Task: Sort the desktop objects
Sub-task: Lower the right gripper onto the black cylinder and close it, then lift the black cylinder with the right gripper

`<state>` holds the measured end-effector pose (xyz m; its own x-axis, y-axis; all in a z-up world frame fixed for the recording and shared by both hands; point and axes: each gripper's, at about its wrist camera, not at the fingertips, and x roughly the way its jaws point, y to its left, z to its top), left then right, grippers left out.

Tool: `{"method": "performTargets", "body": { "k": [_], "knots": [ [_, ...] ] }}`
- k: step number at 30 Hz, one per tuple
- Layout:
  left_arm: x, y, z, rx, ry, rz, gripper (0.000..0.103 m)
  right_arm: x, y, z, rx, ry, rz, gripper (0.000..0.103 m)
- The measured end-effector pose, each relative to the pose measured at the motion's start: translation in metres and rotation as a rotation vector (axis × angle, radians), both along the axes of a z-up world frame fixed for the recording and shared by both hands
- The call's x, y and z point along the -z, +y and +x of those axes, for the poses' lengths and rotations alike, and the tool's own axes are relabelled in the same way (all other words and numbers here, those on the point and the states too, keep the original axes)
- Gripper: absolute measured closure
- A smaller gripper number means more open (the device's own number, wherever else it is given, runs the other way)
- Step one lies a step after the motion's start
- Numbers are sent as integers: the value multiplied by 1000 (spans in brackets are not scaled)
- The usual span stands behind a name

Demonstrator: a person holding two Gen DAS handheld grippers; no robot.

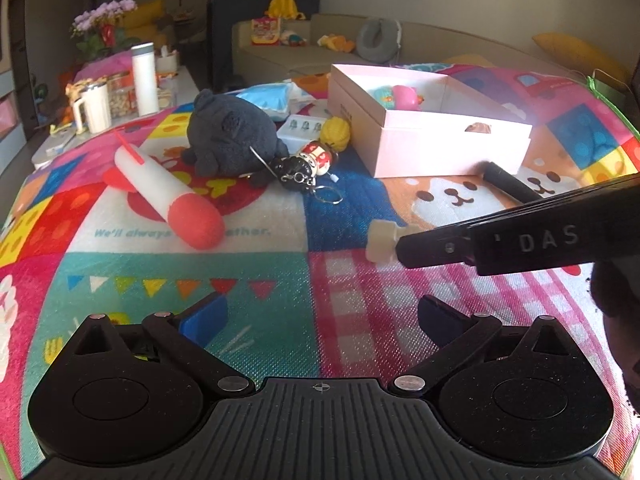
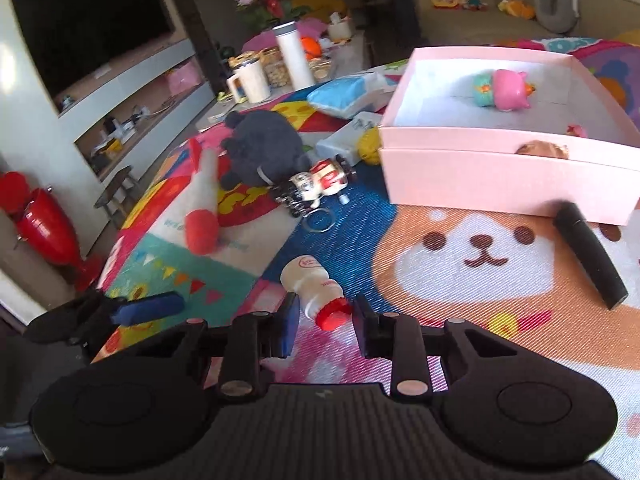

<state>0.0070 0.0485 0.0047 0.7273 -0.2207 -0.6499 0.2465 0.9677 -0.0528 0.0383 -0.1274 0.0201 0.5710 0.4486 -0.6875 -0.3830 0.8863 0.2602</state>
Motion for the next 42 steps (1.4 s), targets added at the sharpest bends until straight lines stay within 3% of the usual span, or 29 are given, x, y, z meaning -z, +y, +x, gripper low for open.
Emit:
{"method": "performTargets", "body": {
  "k": [3, 6, 9, 11, 14, 17, 22, 28, 34, 38, 40, 42],
  "knots": [
    [1, -2, 0, 0, 1, 17, 0, -9, -9, -15, 47, -120, -93, 73],
    [2, -5, 1, 2, 3, 37, 0, -11, -31, -18, 174, -230, -251, 72],
    [3, -7, 1, 0, 3, 48, 0, 0, -58, 1, 280, -269, -405, 72],
    [3, -7, 0, -2, 2, 48, 0, 8, -74, 14, 313, -253, -437, 72],
    [3, -7, 0, -4, 4, 48, 0, 14, -93, 25, 316, -202, -387, 67],
    [3, -8, 1, -4, 6, 51, 0, 11, -93, 24, 278, -158, -332, 82],
    [3, -8, 1, -4, 6, 51, 0, -7, -72, -9, 91, -148, -220, 87],
    [3, -8, 1, -5, 6, 51, 0, -17, -53, -45, -55, -189, -250, 92],
    [3, -8, 1, -10, 6, 52, 0, -5, -66, -43, 63, -184, -371, 68],
    [3, -8, 1, -9, 6, 53, 0, -14, -67, -49, 61, -195, -251, 64],
    [3, -8, 1, -9, 7, 52, 0, -17, -52, -55, -15, -196, -188, 55],
    [3, -7, 1, -7, 9, 48, 0, -13, -35, -59, -92, -202, -186, 50]
  ]
}}
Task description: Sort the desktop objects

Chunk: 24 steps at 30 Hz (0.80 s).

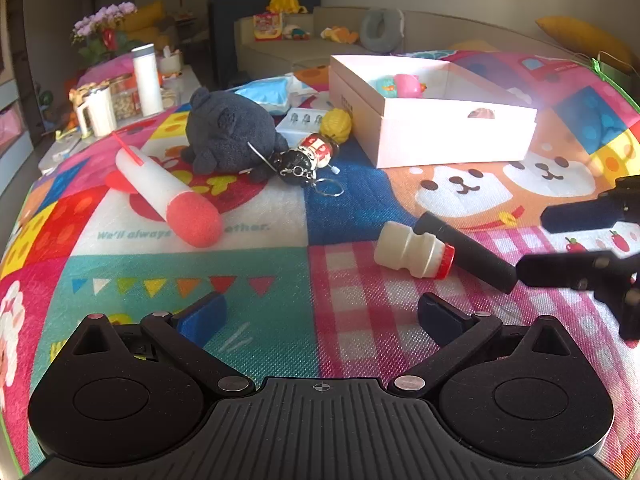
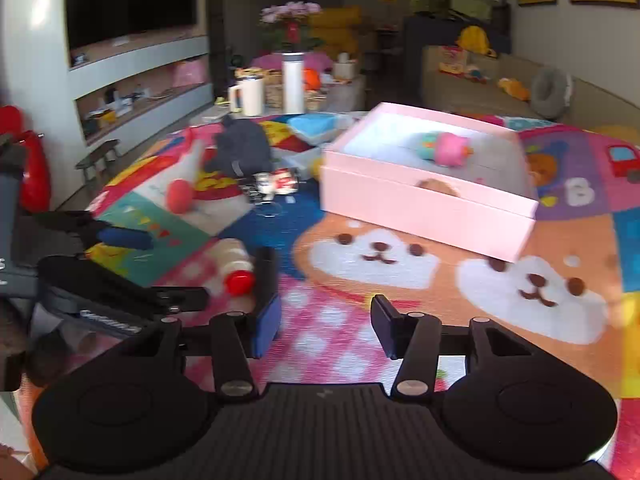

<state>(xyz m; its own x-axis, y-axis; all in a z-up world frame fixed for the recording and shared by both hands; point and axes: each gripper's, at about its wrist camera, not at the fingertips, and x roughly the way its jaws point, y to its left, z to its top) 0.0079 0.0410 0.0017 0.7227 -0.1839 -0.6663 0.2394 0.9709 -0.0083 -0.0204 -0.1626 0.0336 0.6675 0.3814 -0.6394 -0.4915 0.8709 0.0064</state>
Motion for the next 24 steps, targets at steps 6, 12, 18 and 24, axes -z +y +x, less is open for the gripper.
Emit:
{"method": "performTargets", "body": {
  "k": [6, 12, 18, 24],
  "knots": [
    [0, 1, 0, 1, -1, 1, 0, 13, 15, 9, 73, -108, -197, 33],
    [-1, 0, 0, 0, 5, 2, 0, 10, 1, 14, 191, -156, -216, 33],
    [-3, 0, 0, 11, 6, -14, 0, 20, 0, 18, 190, -97, -199, 35],
    [-12, -17, -1, 110, -36, -90, 0, 24, -25, 45, 262, -8, -104, 79]
  ]
}}
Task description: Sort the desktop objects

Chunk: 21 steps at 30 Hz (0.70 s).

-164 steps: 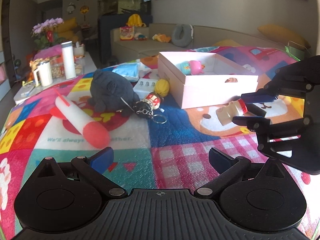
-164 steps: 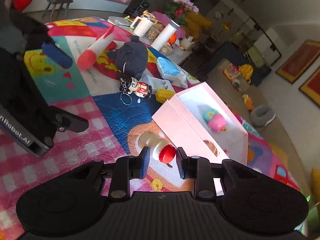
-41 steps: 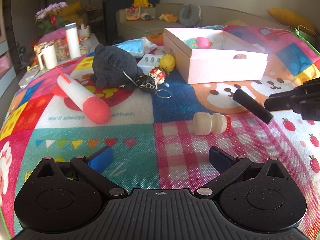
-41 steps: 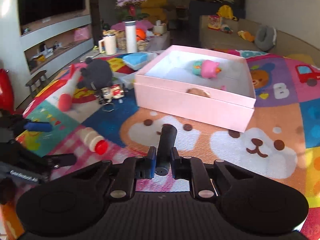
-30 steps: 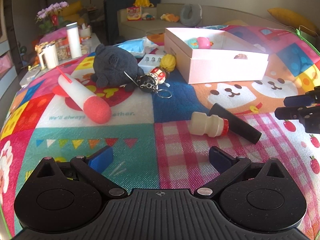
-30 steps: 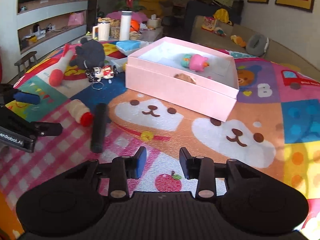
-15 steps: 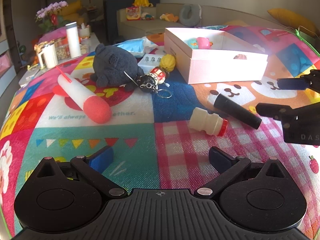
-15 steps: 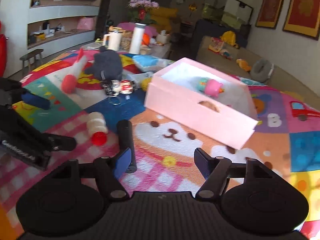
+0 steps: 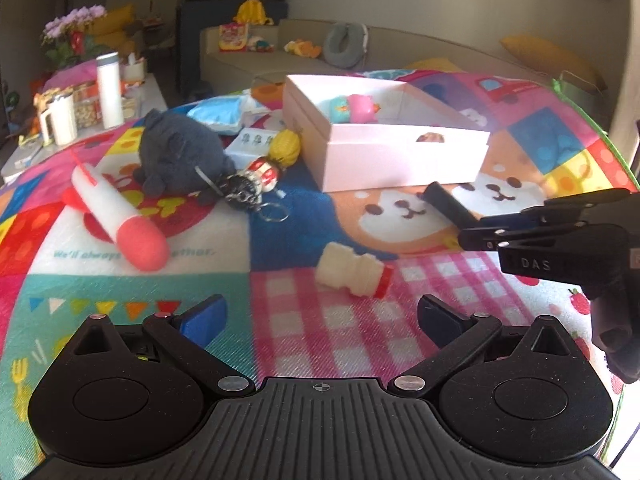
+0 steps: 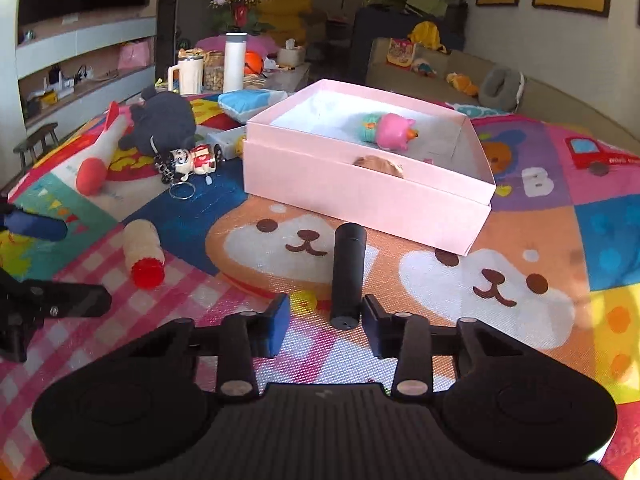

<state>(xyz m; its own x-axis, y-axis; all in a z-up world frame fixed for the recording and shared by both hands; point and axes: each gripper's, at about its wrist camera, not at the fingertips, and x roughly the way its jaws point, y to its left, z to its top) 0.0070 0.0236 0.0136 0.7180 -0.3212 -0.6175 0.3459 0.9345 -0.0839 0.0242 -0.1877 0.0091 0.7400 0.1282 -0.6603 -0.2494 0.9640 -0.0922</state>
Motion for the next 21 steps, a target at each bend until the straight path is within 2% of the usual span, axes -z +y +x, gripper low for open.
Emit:
{"method": "performTargets", "body": {
  "k": [2, 4, 5, 6, 9, 11, 15, 18, 21],
  "knots": [
    [1, -14, 3, 17, -26, 43, 0, 0, -6, 7, 20, 18, 37, 86],
    [2, -23, 7, 29, -28, 65, 8, 0, -9, 10, 26, 29, 62, 87],
    [3, -26, 10, 33, -21, 71, 28, 0, -9, 10, 25, 27, 62, 87],
    [3, -27, 13, 34, -10, 75, 39, 0, -8, 10, 23, 25, 60, 87],
    [5, -27, 19, 14, -18, 88, 40, 1, -7, 9, 12, 22, 58, 87],
    [5, -24, 22, 2, -21, 104, 50, -1, -5, 5, -24, 25, 65, 86],
    [4, -9, 28, -50, -16, 122, 53, -9, 11, -23, -215, 3, 25, 87],
    [3, 2, 29, -80, -10, 121, 52, -13, 19, -40, -302, -35, -67, 87],
    [3, 5, 27, -88, -4, 108, 52, -8, 21, -48, -289, -134, -242, 81]
  ]
}}
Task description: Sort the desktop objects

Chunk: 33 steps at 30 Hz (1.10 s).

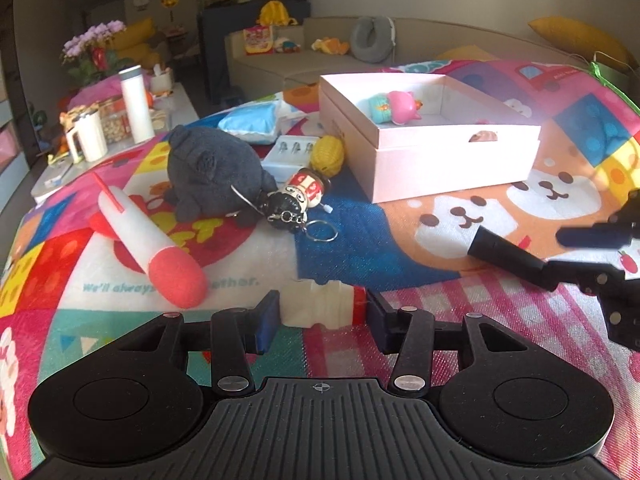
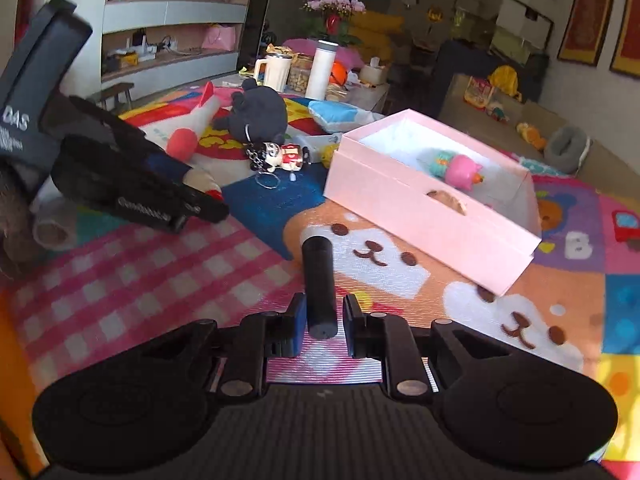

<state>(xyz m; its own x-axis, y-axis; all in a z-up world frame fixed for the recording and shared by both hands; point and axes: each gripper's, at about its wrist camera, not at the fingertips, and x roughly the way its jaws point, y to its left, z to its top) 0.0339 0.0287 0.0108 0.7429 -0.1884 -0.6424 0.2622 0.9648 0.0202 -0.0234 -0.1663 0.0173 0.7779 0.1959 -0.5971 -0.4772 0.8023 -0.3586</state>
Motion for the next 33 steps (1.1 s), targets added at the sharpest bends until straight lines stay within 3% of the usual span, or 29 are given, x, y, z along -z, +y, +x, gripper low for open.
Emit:
{"method": "performTargets", "body": {
  "k": [2, 5, 7, 10, 11, 14, 17, 19, 21, 24, 26, 27, 29, 33],
  "knots": [
    [1, -1, -2, 1, -3, -2, 52, 2, -3, 1, 51, -88, -100, 72],
    [1, -3, -3, 9, -4, -17, 49, 5, -10, 15, 174, -134, -154, 70],
    [2, -4, -4, 14, -6, -25, 45, 3, -17, 24, 255, -95, -96, 68],
    [3, -4, -4, 27, -7, -38, 38, -7, -30, 26, 282, -5, 90, 61],
    [3, -4, -5, 32, -6, -44, 35, -9, -33, 26, 292, 17, 133, 54],
    [4, -5, -6, 40, -11, -48, 31, -5, -37, 32, 375, 35, 192, 35],
    [5, -4, -6, 41, -14, -56, 30, -1, -35, 40, 384, 55, 242, 35],
    [5, -3, -6, 41, -12, -63, 30, 2, -27, 49, 347, 65, 241, 39],
    [4, -3, -6, 39, -12, -60, 31, 8, -23, 63, 328, 117, 232, 62],
    [4, -4, -4, 36, -10, -53, 33, 7, -20, 68, 302, 166, 266, 84],
    [3, -5, -3, 30, -11, -42, 37, 4, -19, 64, 302, 165, 271, 84],
    [3, -6, -2, 28, -12, -36, 47, 3, -20, 61, 302, 168, 278, 84],
    [1, -8, -2, 37, -7, -31, 55, 0, -22, 53, 303, 180, 295, 84],
    [-5, -15, -14, 72, -27, -11, 55, -12, -30, 35, 294, 183, 306, 85]
  ]
}}
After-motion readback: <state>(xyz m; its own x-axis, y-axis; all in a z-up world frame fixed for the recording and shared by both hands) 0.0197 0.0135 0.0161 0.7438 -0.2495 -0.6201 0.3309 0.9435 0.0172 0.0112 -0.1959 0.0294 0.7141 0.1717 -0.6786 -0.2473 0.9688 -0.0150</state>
